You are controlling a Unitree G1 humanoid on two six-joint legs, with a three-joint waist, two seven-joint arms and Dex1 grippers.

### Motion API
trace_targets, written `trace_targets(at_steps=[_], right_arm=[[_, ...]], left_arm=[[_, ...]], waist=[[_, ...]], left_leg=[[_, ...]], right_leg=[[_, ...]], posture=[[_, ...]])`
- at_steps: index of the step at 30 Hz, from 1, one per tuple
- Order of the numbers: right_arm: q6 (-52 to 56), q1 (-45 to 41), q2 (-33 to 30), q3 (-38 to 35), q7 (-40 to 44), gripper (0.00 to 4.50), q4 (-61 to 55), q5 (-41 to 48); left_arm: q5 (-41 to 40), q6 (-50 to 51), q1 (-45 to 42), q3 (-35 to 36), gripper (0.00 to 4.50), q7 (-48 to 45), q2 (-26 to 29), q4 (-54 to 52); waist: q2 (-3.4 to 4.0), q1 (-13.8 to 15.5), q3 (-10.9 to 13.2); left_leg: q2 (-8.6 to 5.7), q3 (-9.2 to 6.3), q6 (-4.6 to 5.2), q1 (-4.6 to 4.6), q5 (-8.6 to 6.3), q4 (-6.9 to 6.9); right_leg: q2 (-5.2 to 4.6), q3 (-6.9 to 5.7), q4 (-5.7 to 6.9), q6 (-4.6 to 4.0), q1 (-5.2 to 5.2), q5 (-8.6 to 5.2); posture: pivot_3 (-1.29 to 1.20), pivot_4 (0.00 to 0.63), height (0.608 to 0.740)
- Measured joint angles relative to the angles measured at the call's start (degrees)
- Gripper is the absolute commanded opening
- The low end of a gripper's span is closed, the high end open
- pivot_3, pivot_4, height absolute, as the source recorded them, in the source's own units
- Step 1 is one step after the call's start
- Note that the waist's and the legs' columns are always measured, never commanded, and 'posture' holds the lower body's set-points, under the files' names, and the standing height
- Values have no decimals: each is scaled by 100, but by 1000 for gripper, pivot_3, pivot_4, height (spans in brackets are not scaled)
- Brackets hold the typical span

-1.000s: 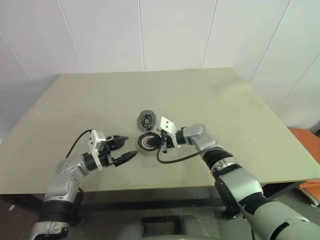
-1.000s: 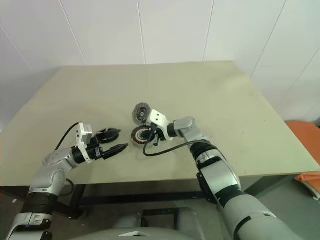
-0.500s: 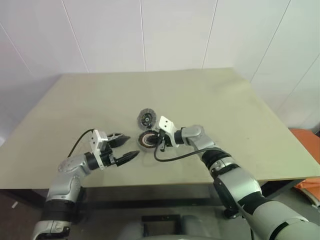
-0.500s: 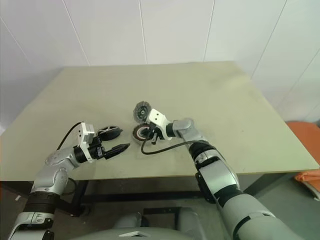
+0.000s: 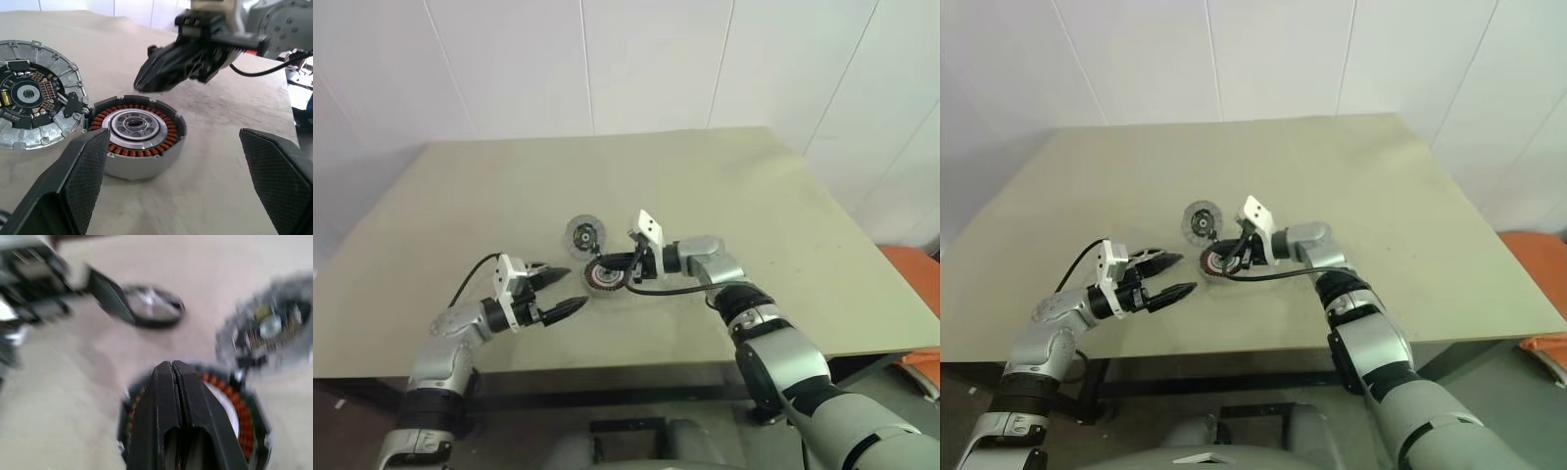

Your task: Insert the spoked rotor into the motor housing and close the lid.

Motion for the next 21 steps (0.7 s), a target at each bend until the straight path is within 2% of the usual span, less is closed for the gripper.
trace_targets(at_steps=[3,8,12,19,21], right_arm=[[87,80,-39,42,83,22,-206,11],[-253,126,-245,456,-229,22,-251,-517],[-442,142,-286,547,-448,862,-244,-695],[-615,143,-300,600,-779,3250,-123,-888],[-601,143,-299,607,-768,3250,-77,-904]], left_arm=[[1,-2,-35,-12,4500,0,0,11],[6,-16,-80,-17,4500,-8,1,117],[19,-26,-98,-22,4500,-28,1,166],[75,-82,-140,-31,4500,-72,0,216],[80,-89,-142,-32,4500,-75,-1,245]], waist=[[-4,4,-2],[-7,5,0],[-13,-1,3],[-17,-2,2],[-17,-1,2]], left_leg=[[-17,22,-1,-4,-2,-18],[-23,30,-2,-3,-3,-24],[-22,29,-2,3,-2,-13],[-21,30,-2,10,-1,-6],[-21,30,-1,9,-1,-6]], right_leg=[[-22,27,48,10,-37,-42],[-30,34,45,-10,-41,-55],[-26,37,49,-15,-36,-58],[-19,41,56,-16,-30,-57],[-19,42,56,-16,-31,-56]], posture=[[0,0,740],[0,0,740],[0,0,740],[0,0,740],[0,0,740]])
